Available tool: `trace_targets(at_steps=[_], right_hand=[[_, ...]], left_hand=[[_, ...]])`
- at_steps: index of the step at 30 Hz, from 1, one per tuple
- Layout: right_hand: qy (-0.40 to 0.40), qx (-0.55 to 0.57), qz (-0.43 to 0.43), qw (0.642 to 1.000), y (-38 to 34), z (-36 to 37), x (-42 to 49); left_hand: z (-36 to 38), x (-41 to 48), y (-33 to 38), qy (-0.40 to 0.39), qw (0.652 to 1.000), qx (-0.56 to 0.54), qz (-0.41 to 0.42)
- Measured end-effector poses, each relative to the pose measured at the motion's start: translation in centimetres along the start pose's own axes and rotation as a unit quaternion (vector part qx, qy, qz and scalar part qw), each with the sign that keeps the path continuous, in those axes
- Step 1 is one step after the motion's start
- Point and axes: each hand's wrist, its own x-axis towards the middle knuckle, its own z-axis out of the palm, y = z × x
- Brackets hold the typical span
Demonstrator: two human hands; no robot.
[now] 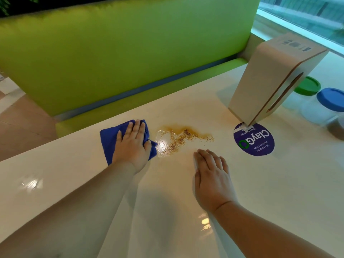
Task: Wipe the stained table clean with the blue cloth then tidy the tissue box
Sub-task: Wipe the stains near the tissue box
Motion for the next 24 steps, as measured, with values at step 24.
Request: trace_targets(at_steps=[24], right_hand=[[0.003,0.010,0.005,1.000,-0.1,-0.1,-0.1]], left_hand=[[0.6,-1.0,2.9,0.000,1.000,-0.010,-0.013]])
